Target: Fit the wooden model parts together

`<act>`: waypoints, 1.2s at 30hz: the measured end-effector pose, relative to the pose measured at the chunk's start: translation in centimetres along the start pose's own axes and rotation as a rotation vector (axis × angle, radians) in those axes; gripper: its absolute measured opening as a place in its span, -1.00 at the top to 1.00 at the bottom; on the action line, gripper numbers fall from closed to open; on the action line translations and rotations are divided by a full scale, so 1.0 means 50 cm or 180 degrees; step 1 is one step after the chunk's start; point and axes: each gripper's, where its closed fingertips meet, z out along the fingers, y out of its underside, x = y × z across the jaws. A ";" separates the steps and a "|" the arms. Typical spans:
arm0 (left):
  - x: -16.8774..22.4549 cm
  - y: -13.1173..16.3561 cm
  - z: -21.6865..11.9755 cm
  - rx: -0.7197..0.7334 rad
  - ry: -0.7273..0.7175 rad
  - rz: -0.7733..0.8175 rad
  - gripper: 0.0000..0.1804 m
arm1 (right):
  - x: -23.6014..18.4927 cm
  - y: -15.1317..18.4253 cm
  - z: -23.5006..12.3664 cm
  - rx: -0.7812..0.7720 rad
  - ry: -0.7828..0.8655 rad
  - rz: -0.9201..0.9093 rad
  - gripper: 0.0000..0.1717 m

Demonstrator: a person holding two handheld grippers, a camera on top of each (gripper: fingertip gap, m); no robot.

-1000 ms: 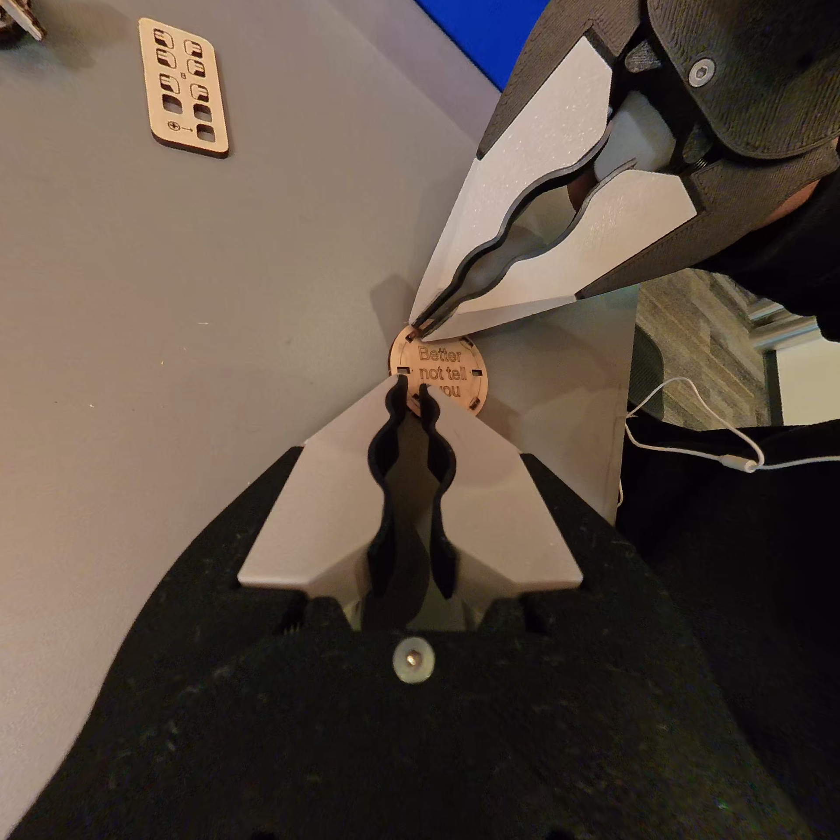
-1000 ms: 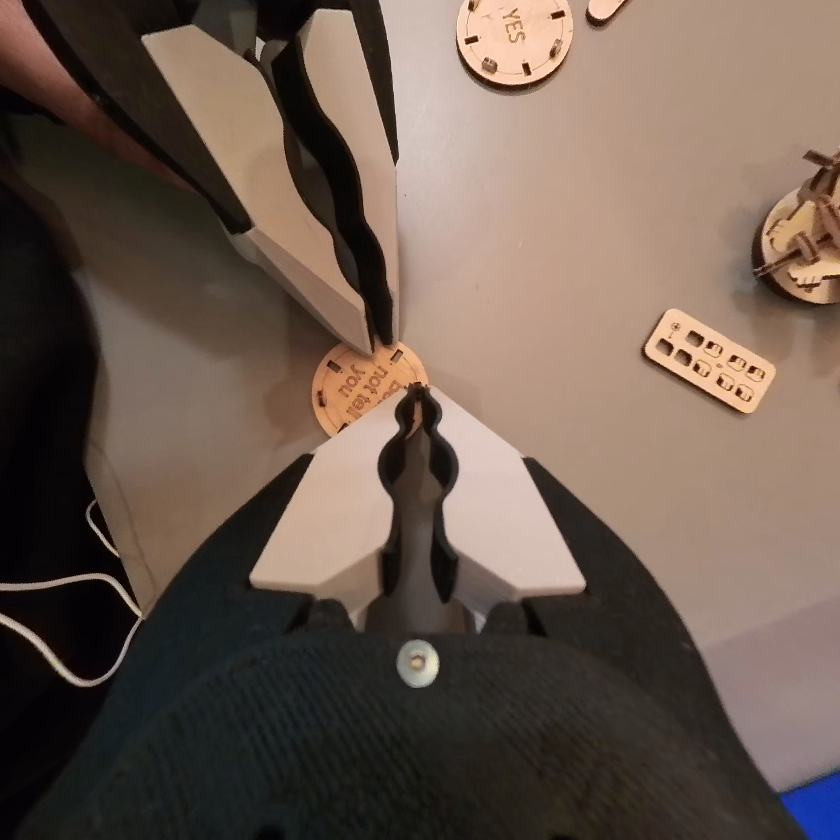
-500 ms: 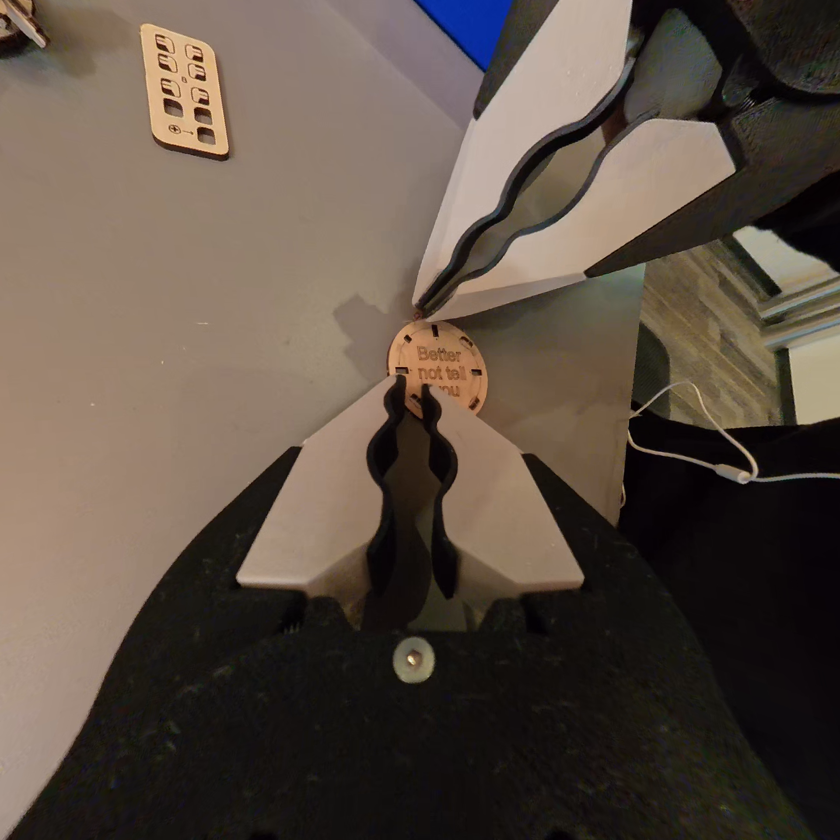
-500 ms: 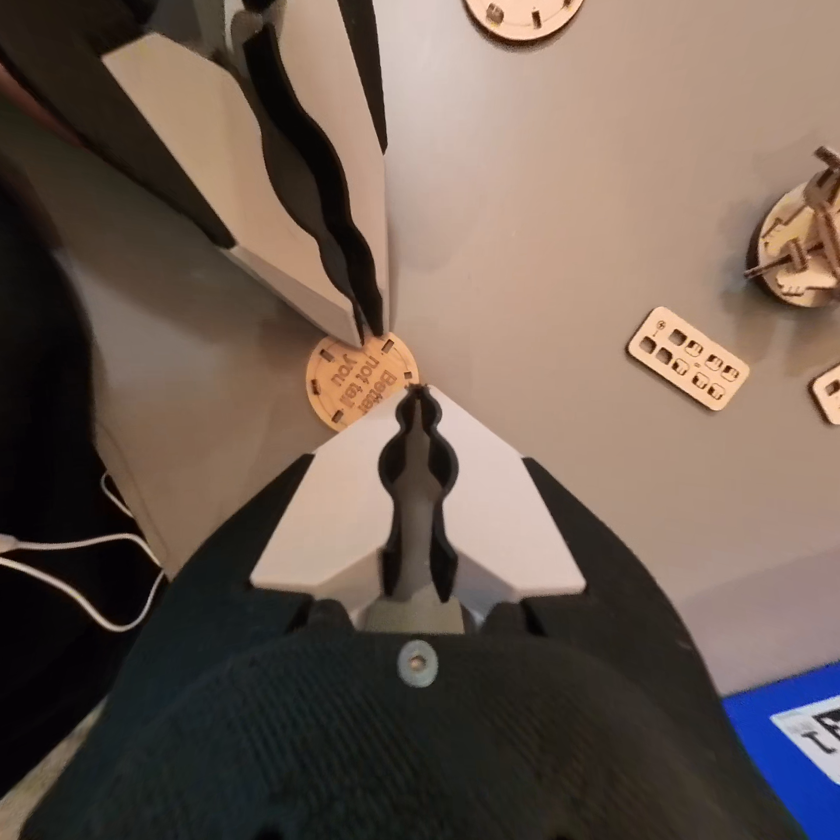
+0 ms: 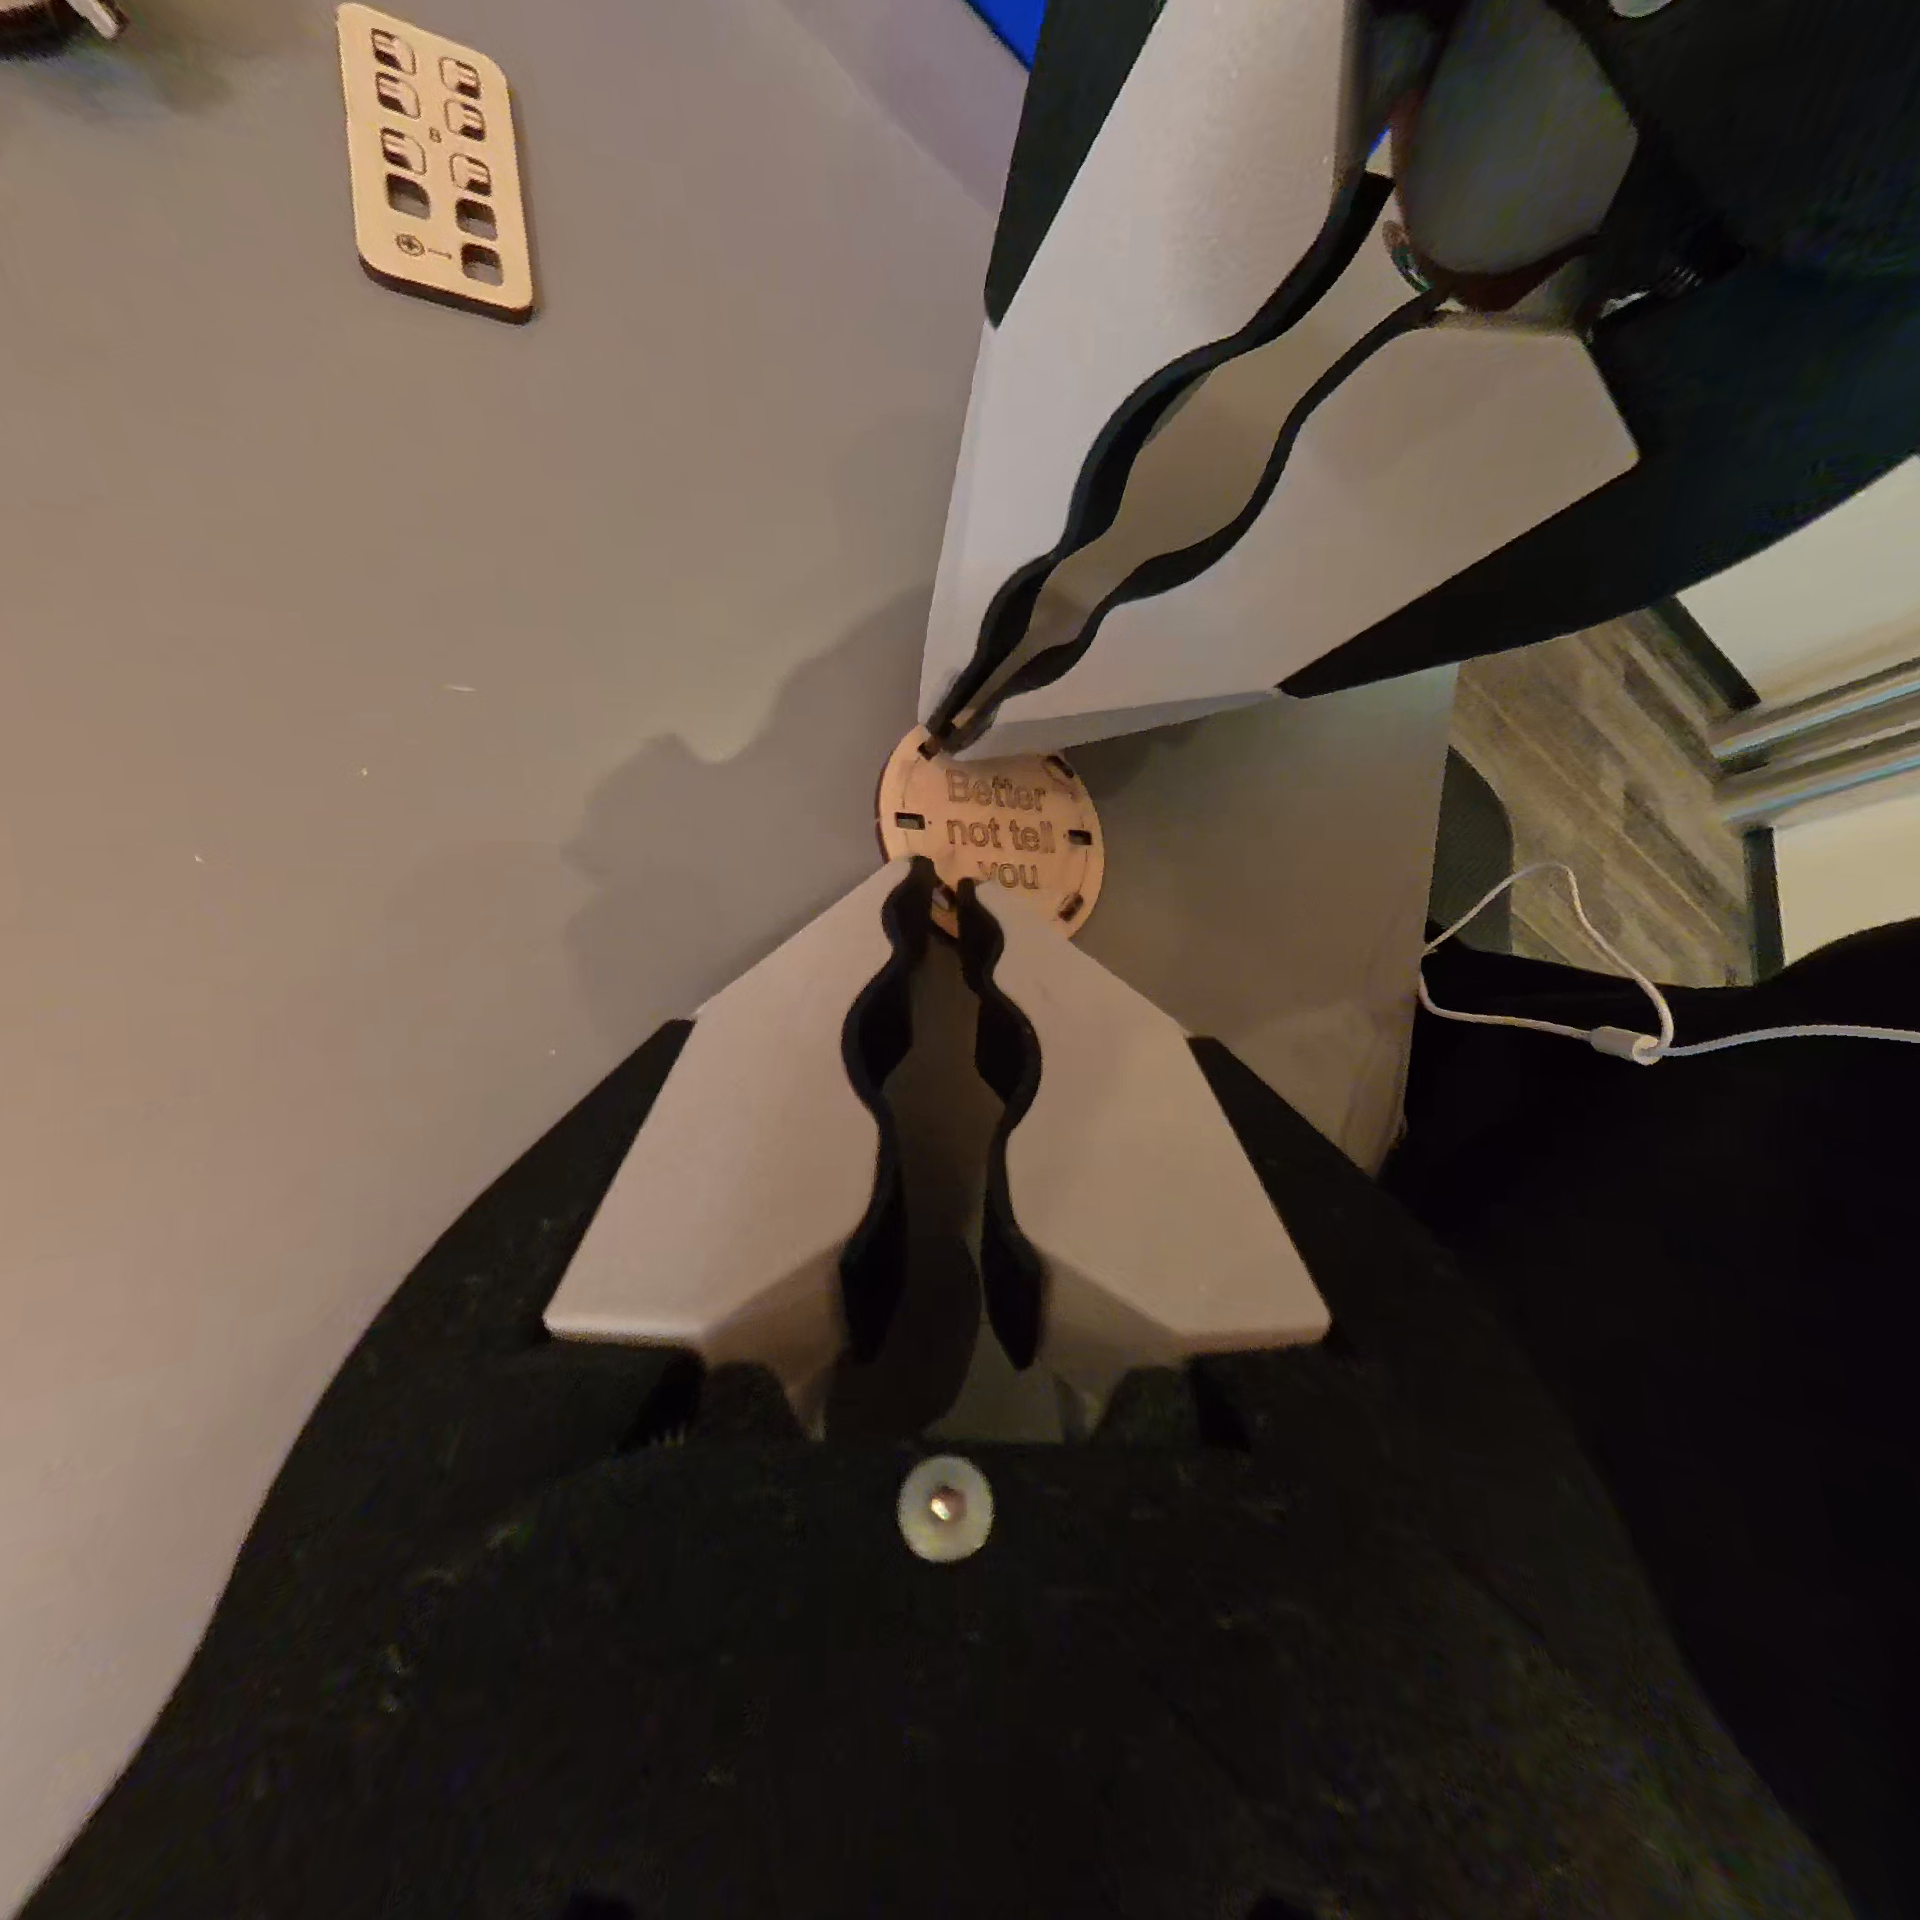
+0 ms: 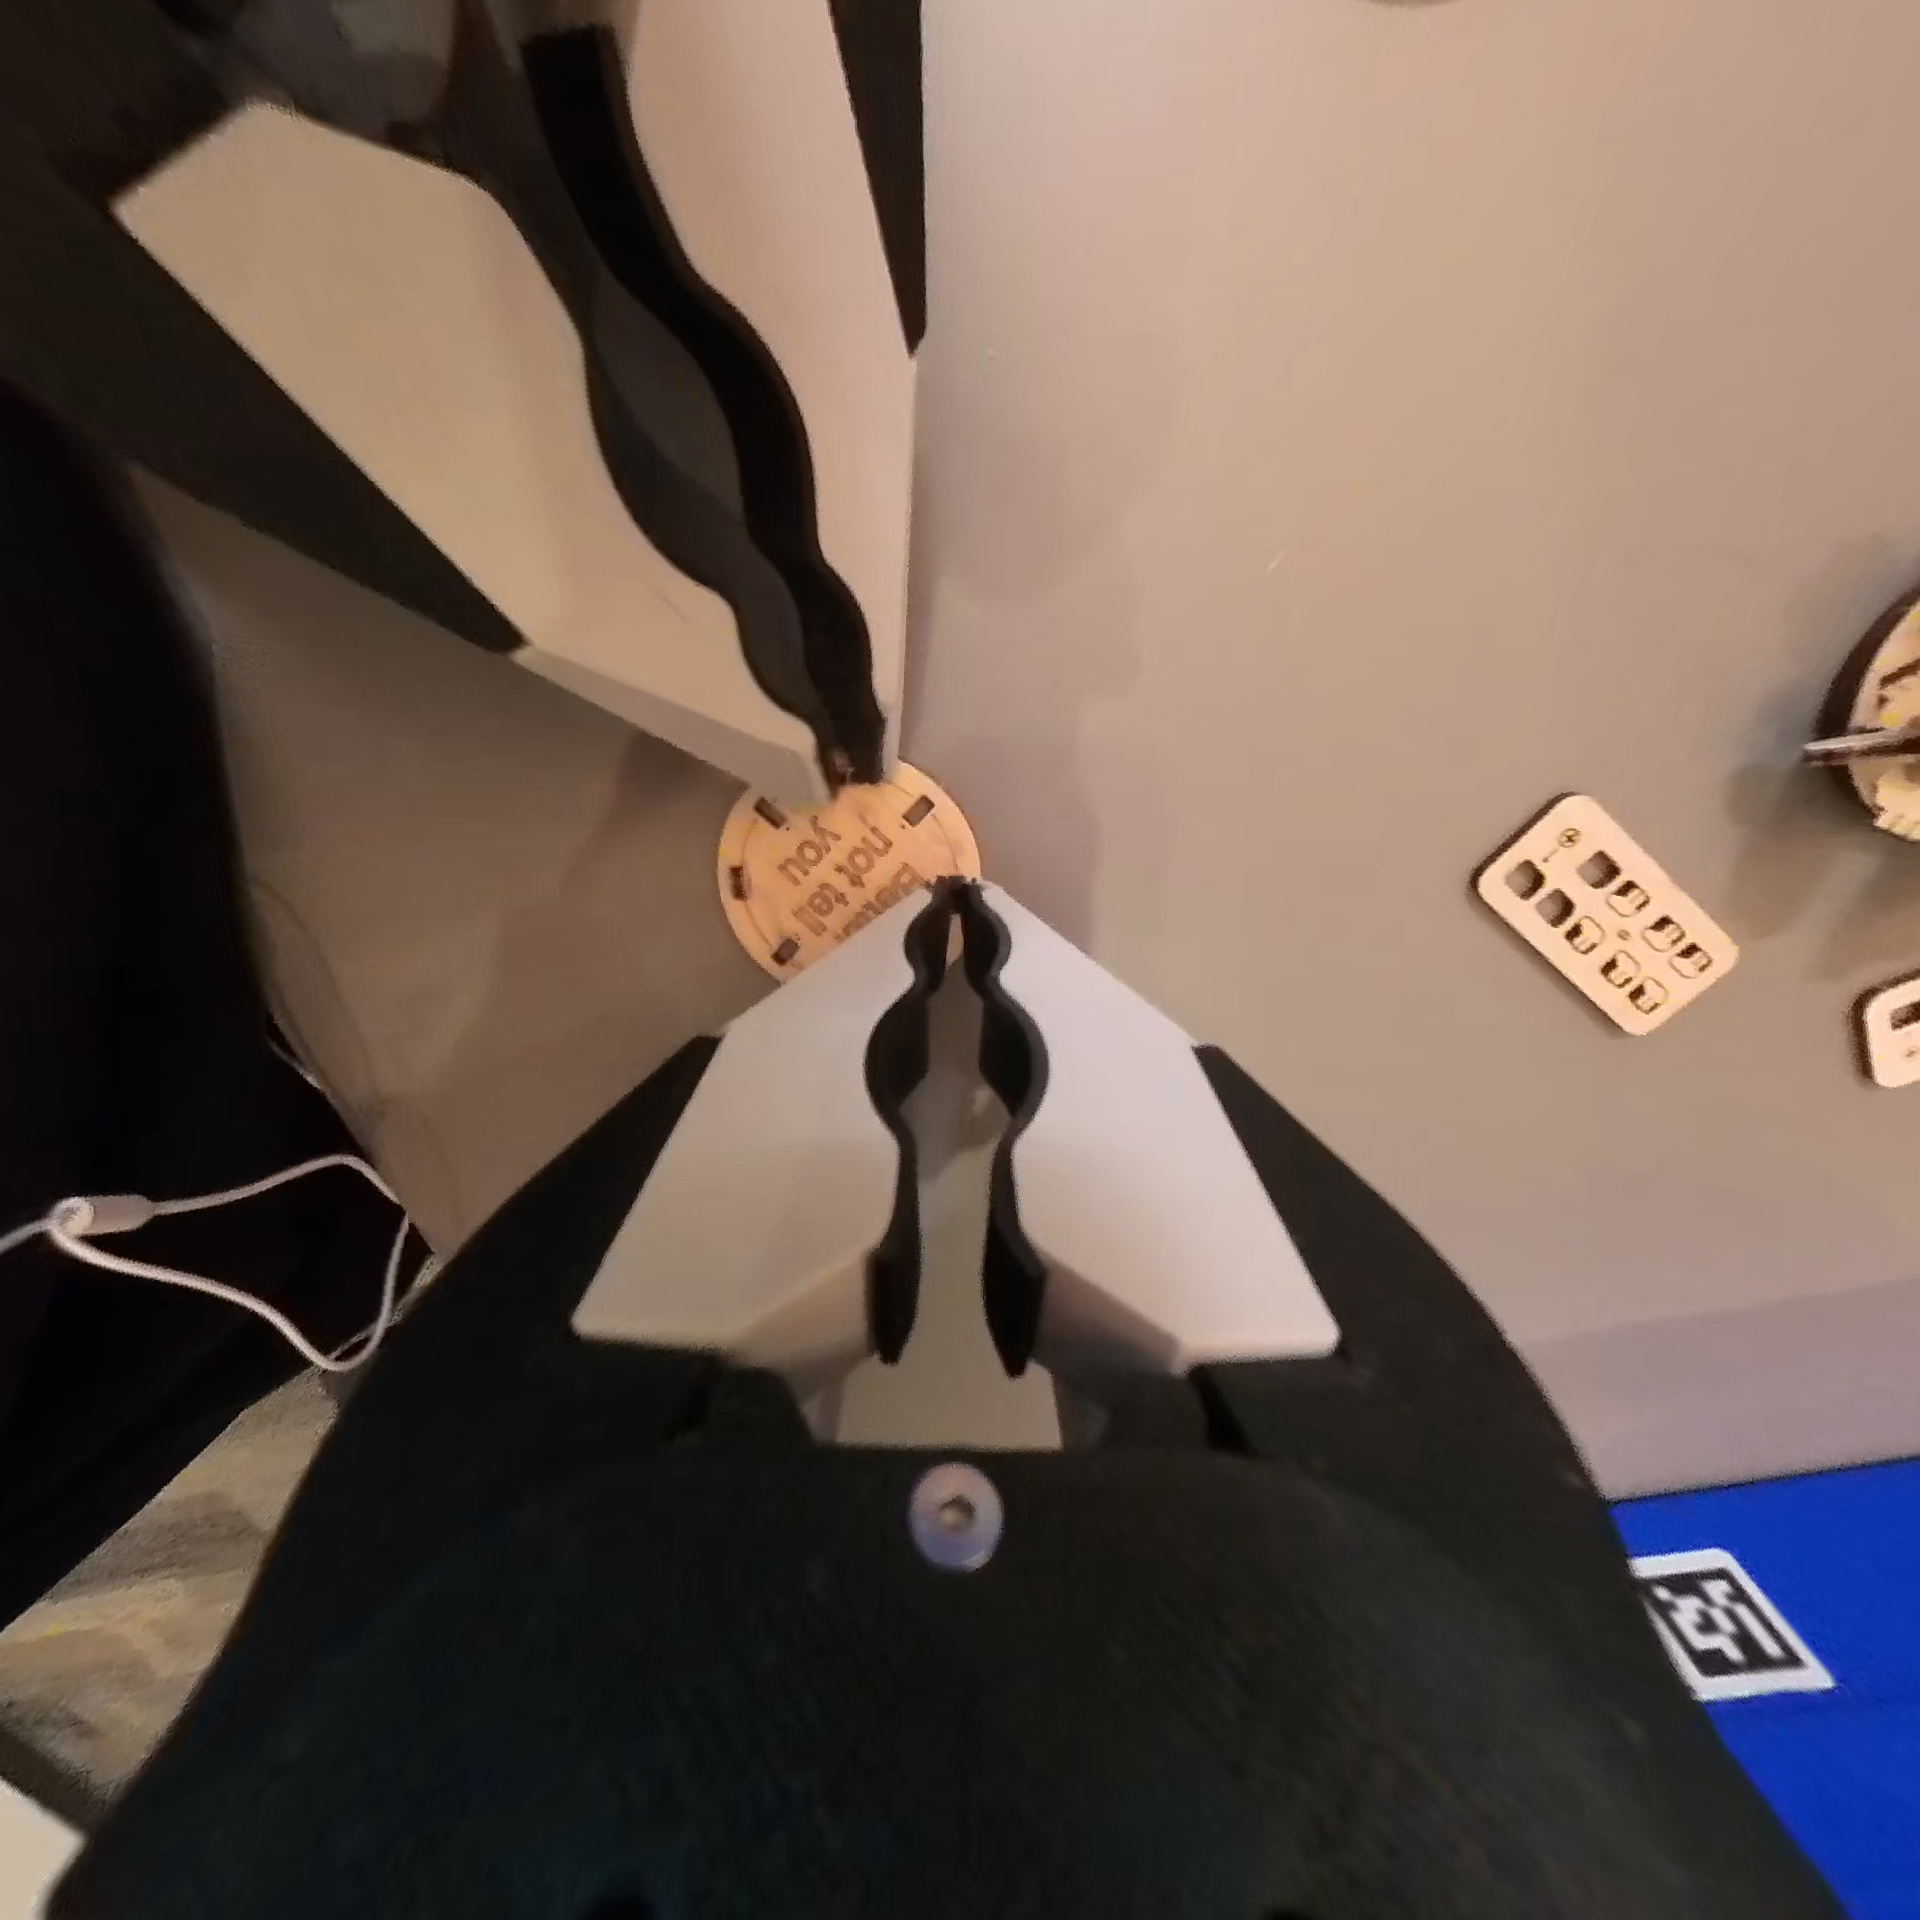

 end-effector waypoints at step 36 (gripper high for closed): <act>0.000 0.001 -0.001 0.0008 0.0071 -0.0107 0.99 | 0.001 0.004 0.010 -0.0318 -0.0018 0.0057 1.00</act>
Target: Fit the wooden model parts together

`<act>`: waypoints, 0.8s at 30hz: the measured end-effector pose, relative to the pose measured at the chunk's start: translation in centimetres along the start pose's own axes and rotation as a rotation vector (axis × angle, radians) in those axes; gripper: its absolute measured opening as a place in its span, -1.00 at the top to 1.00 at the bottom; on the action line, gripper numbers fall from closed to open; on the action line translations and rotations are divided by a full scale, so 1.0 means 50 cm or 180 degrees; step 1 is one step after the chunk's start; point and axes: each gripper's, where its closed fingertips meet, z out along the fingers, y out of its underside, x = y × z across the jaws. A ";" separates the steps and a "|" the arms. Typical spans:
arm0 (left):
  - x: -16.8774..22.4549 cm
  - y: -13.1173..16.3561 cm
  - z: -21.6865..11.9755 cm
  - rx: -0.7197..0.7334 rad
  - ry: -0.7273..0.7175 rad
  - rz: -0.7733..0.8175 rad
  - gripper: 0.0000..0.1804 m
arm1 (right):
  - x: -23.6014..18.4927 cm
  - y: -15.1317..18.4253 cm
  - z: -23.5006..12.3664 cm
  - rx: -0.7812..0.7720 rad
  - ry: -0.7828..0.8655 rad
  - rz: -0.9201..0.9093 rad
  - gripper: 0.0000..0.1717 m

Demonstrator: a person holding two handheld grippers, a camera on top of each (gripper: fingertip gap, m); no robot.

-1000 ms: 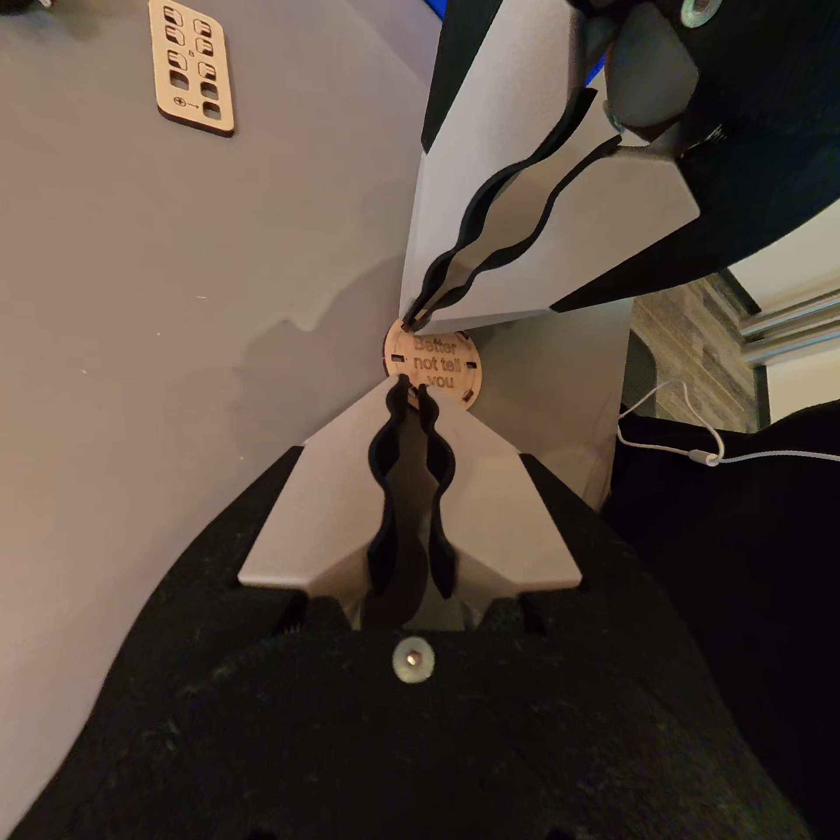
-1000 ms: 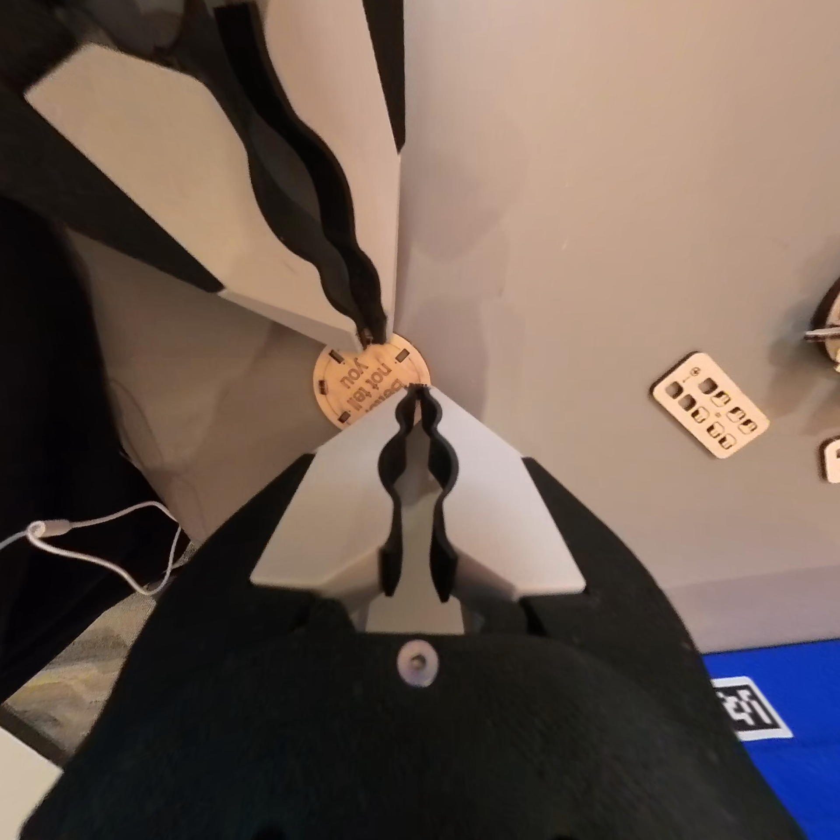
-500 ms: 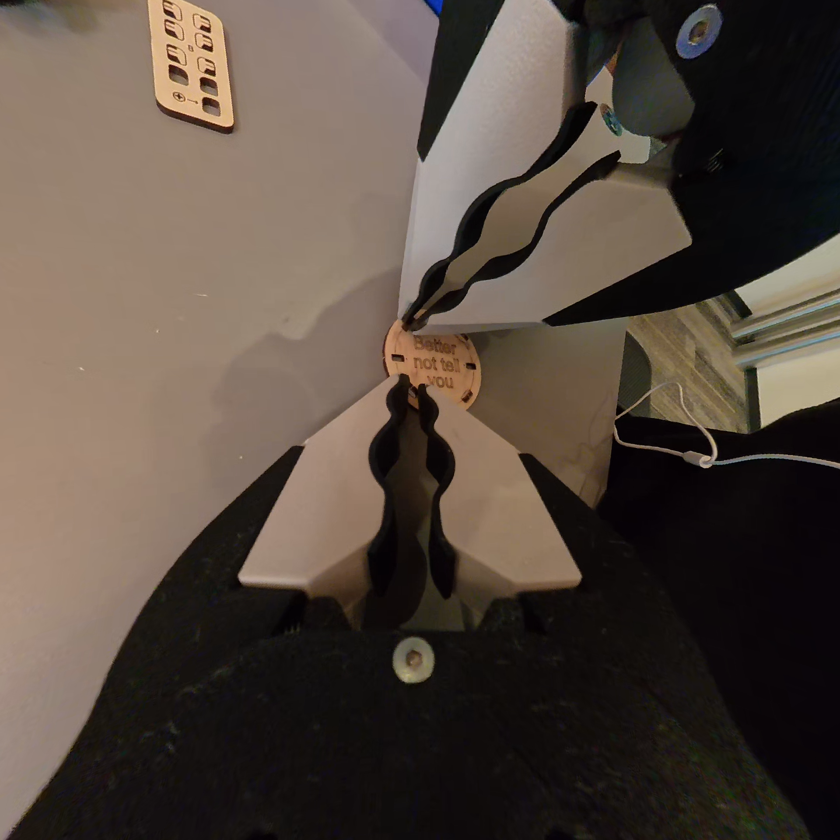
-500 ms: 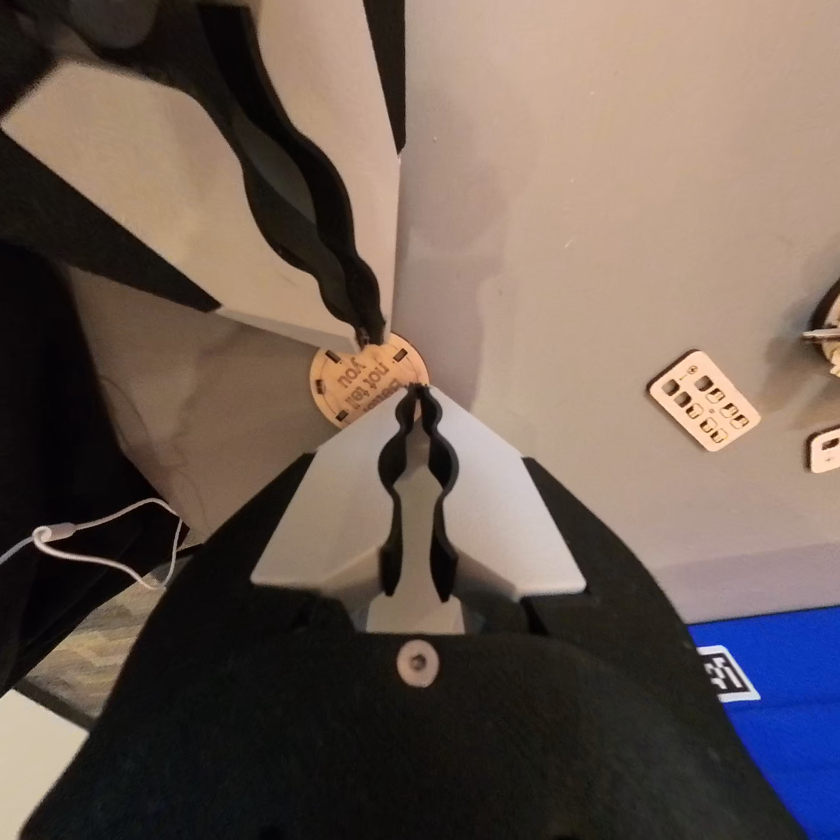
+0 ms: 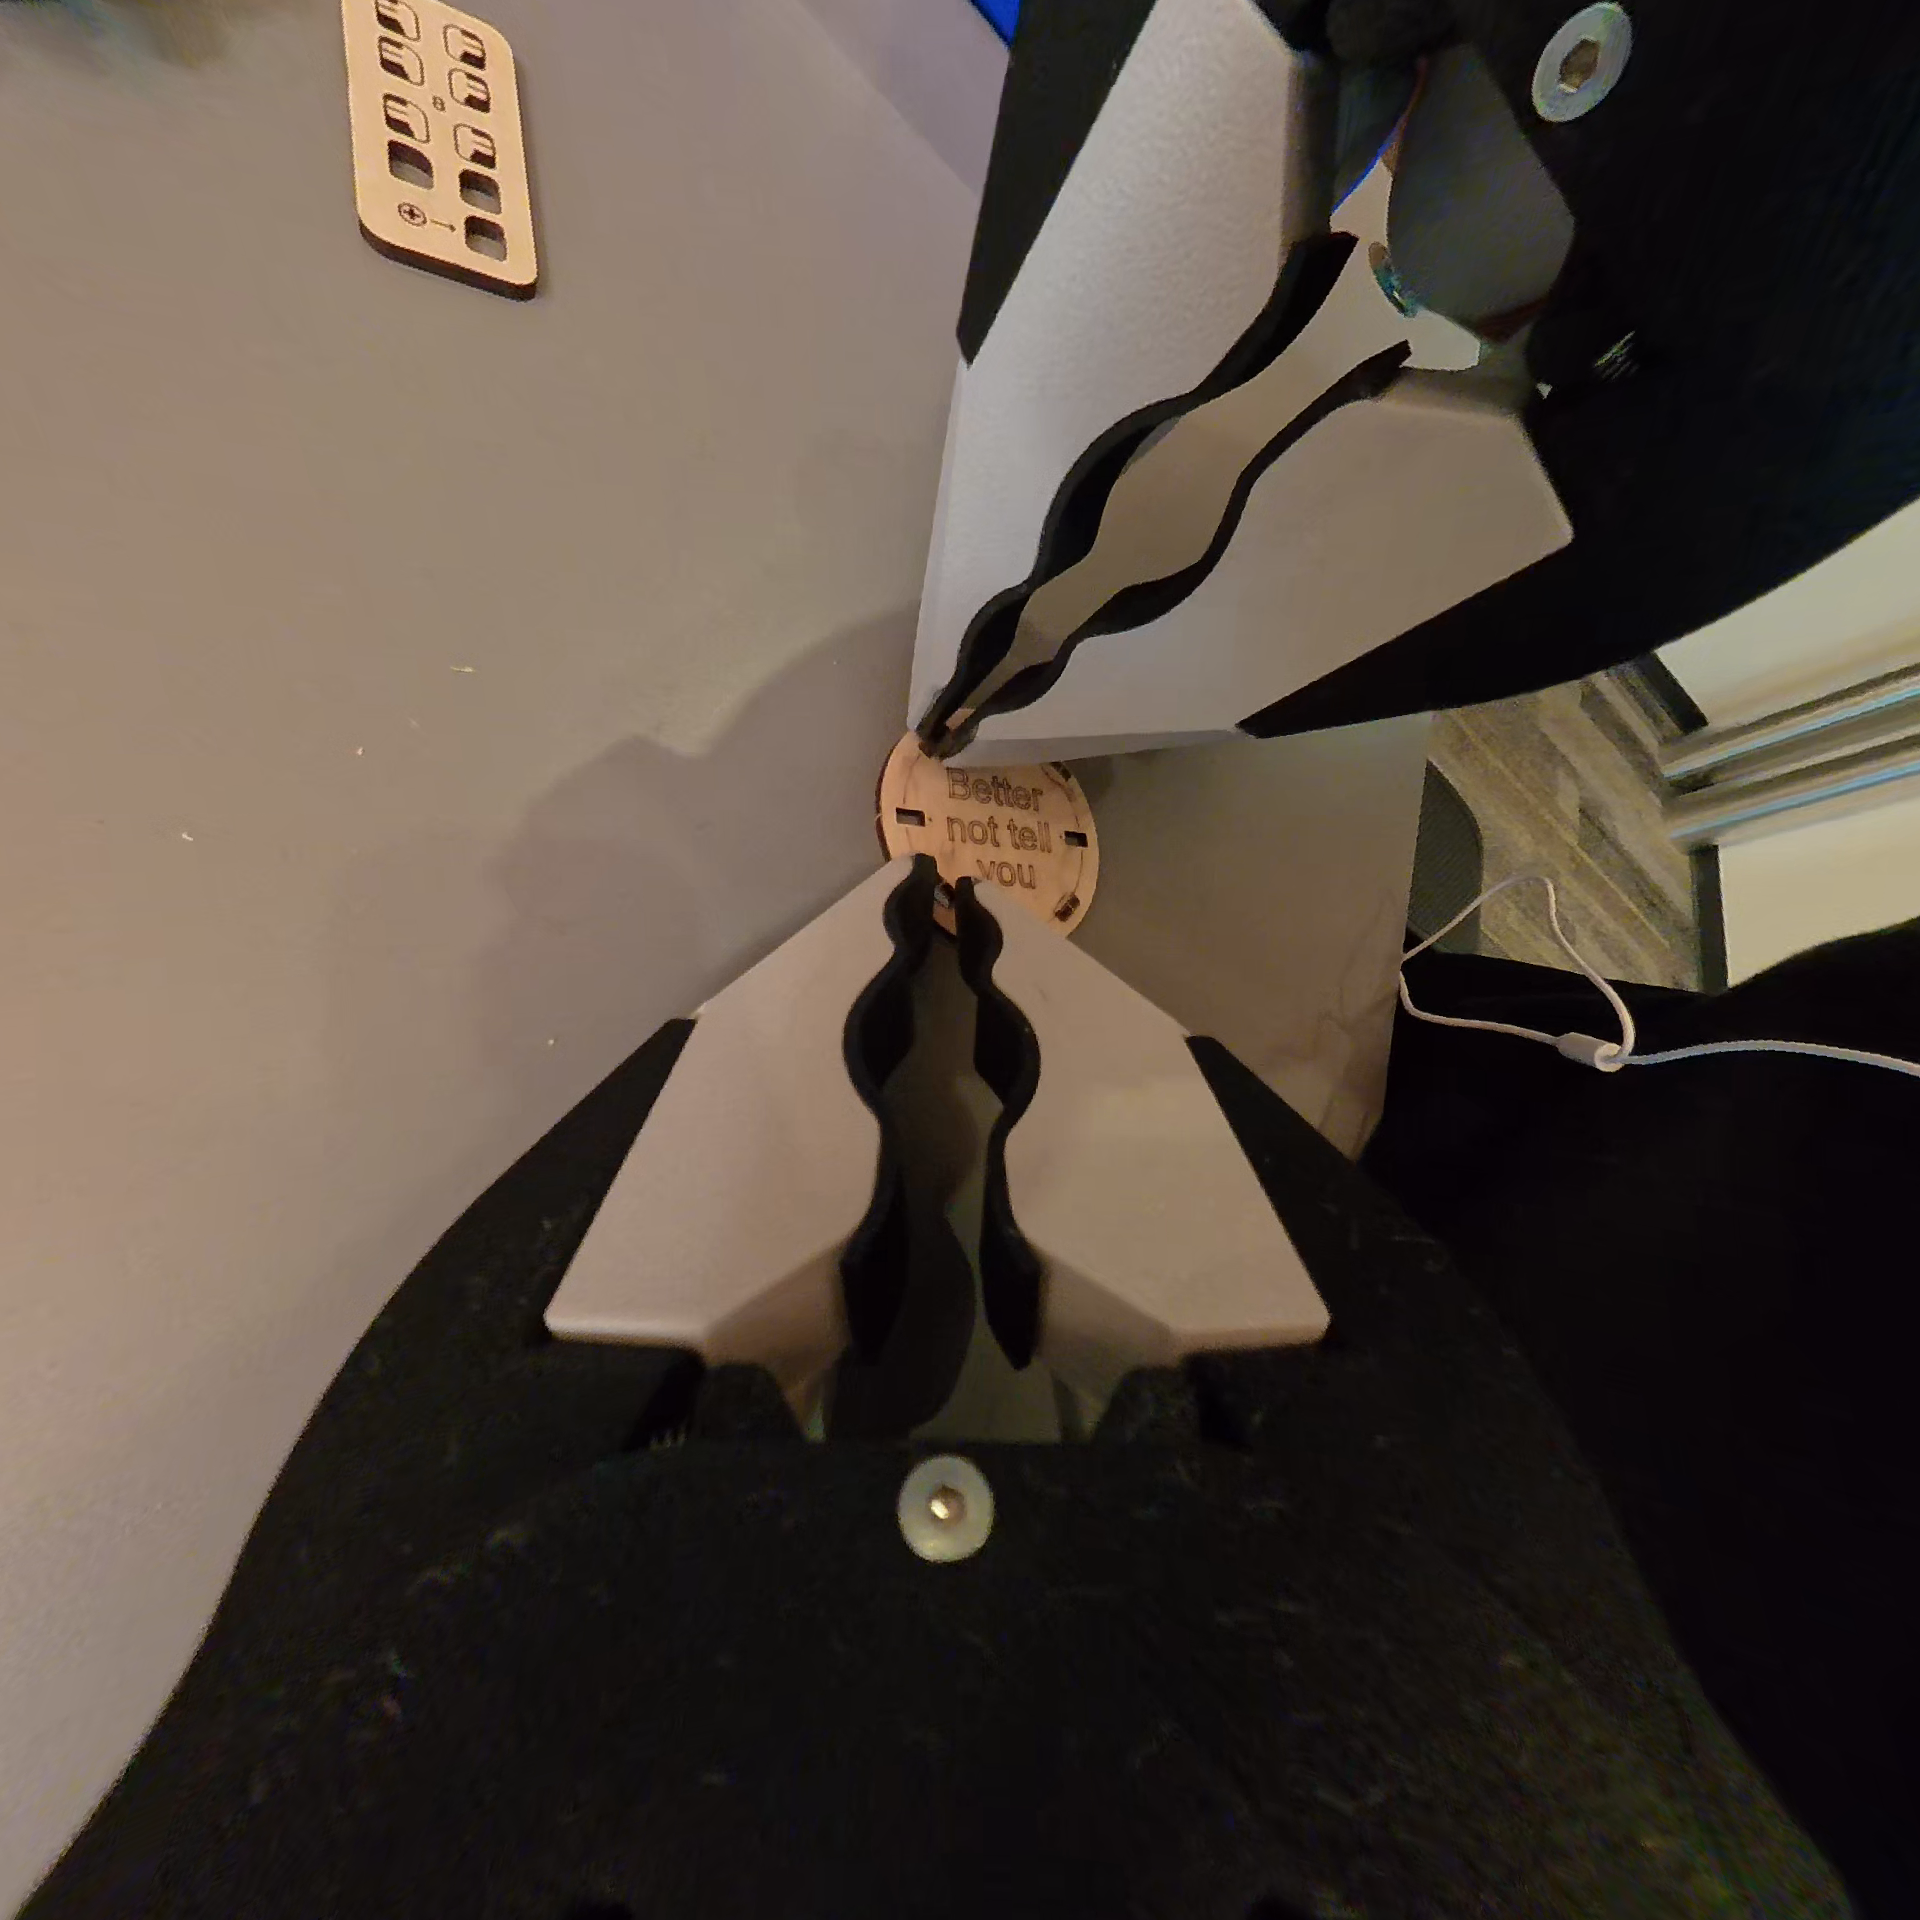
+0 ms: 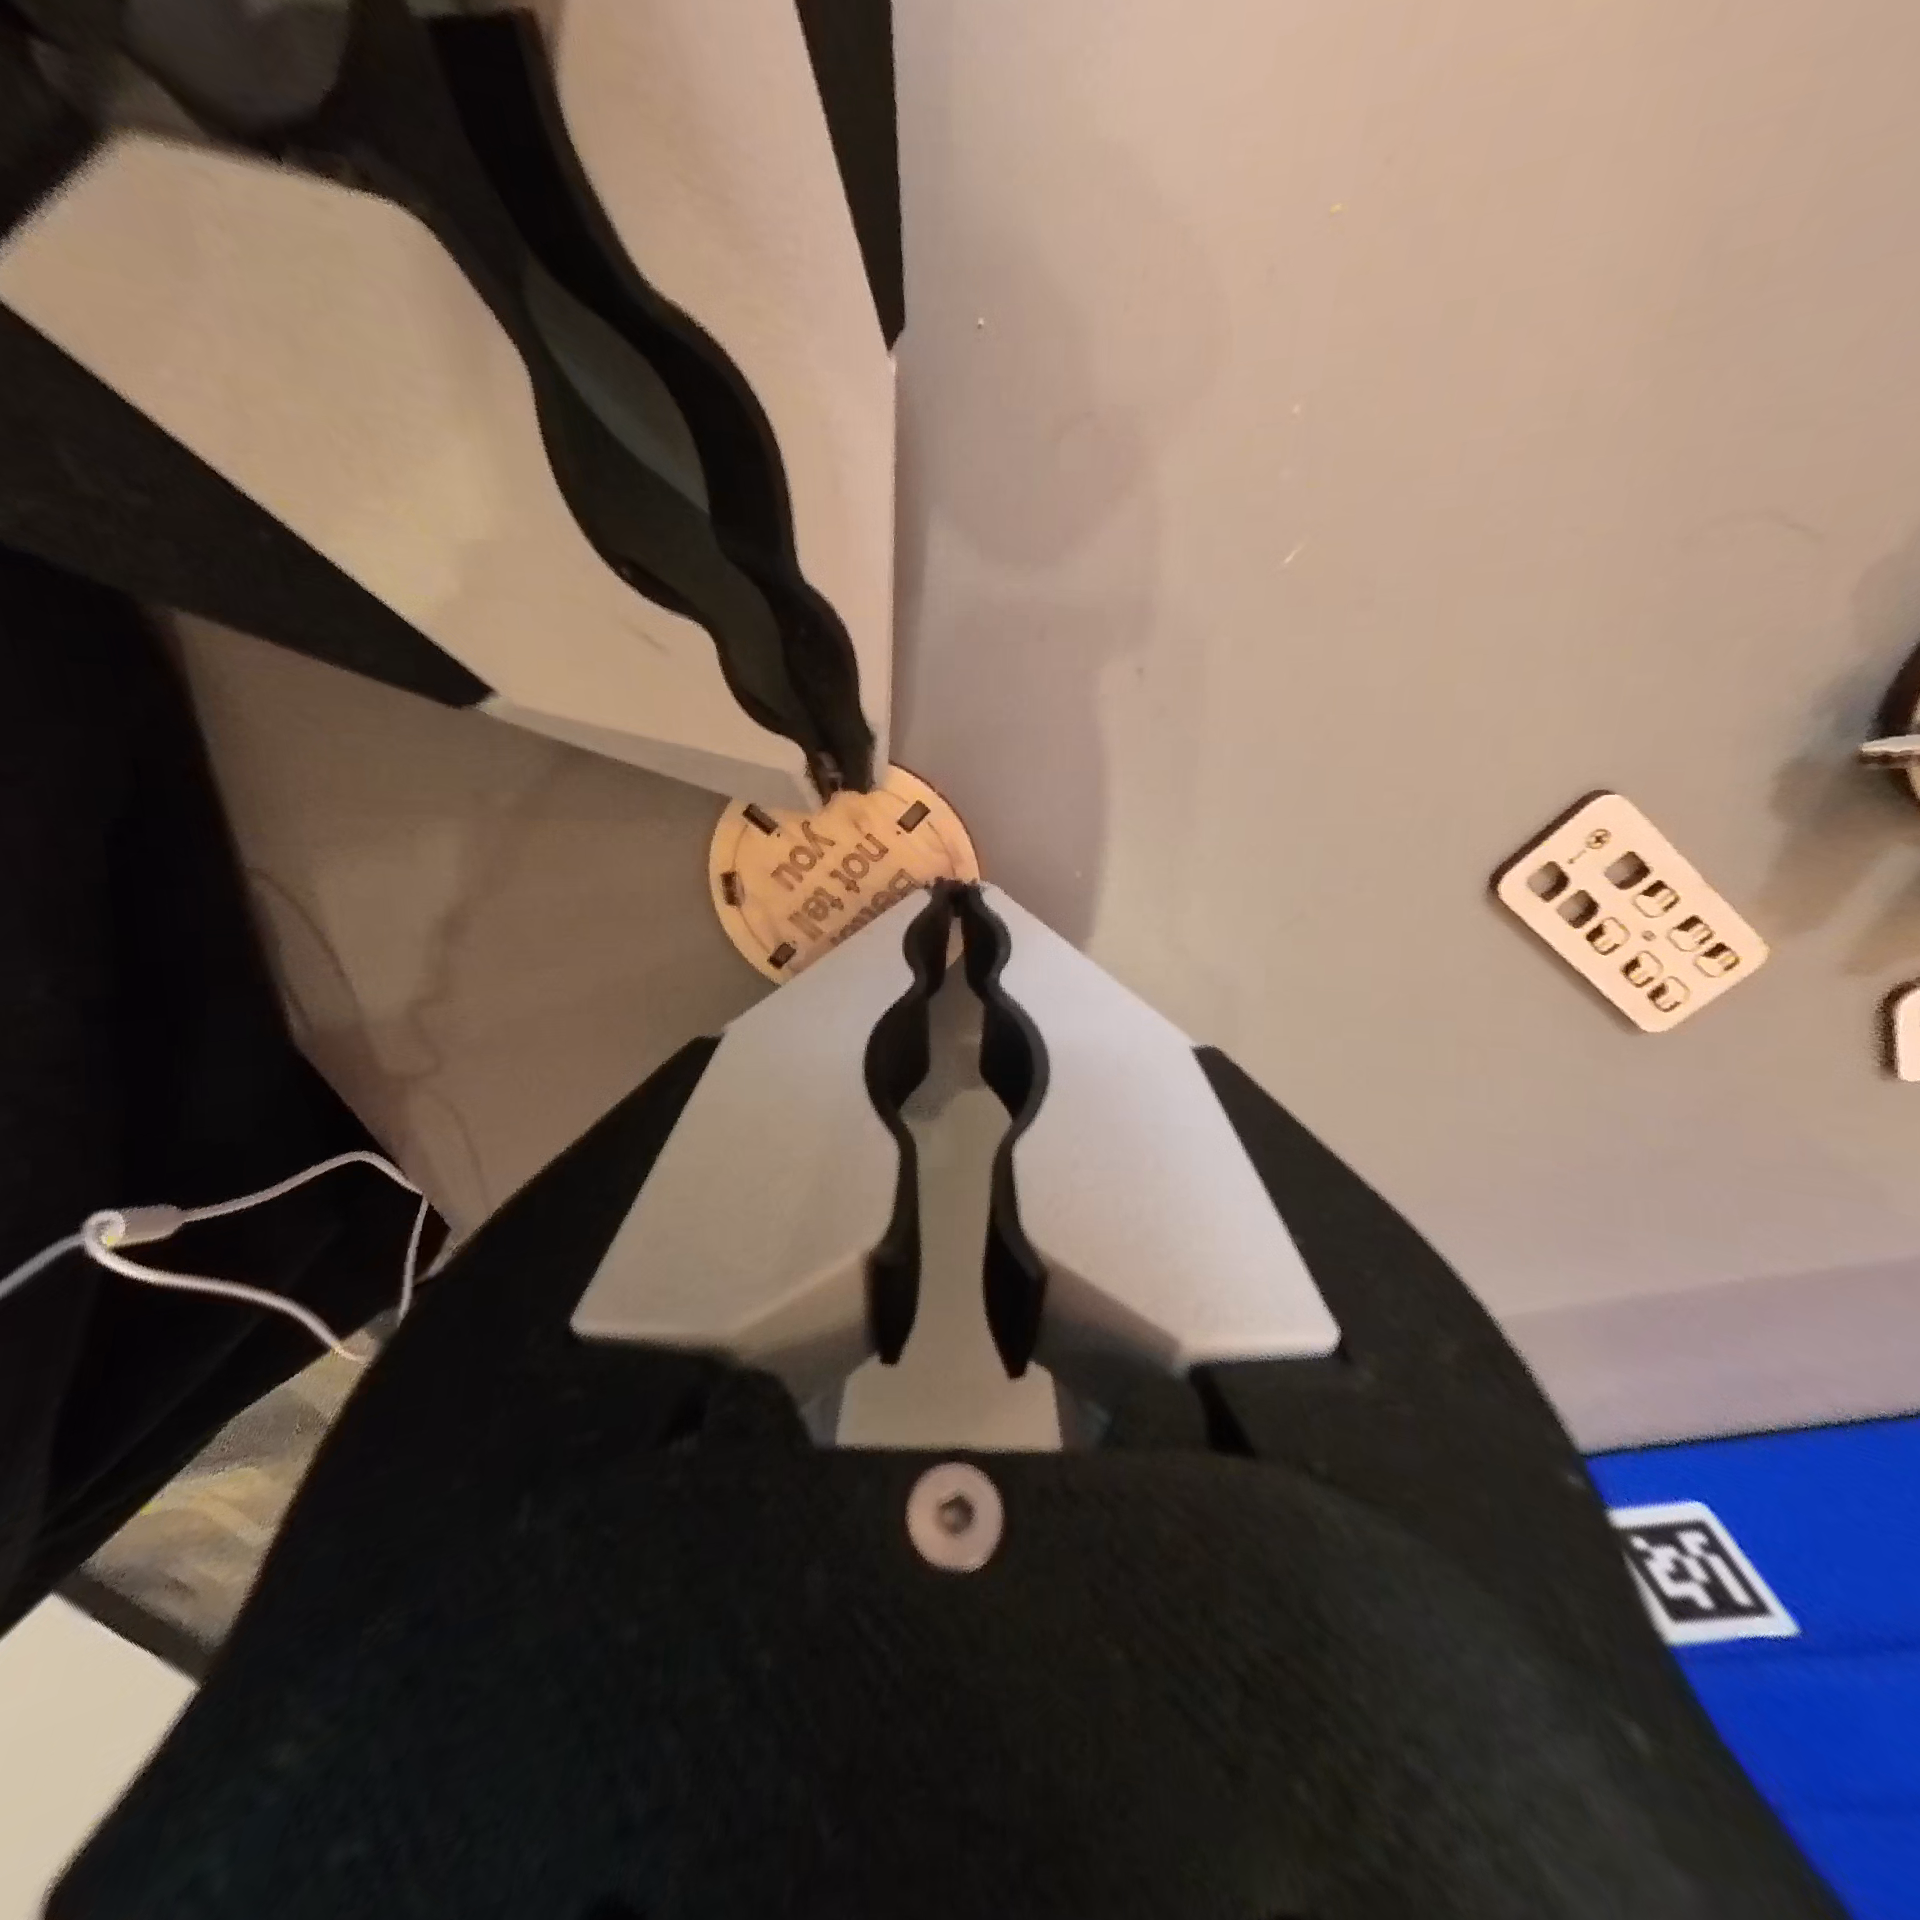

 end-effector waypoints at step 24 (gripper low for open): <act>0.000 0.000 0.000 -0.0002 0.0010 -0.0006 0.99 | 0.003 -0.014 -0.028 0.0818 0.0080 0.0159 1.00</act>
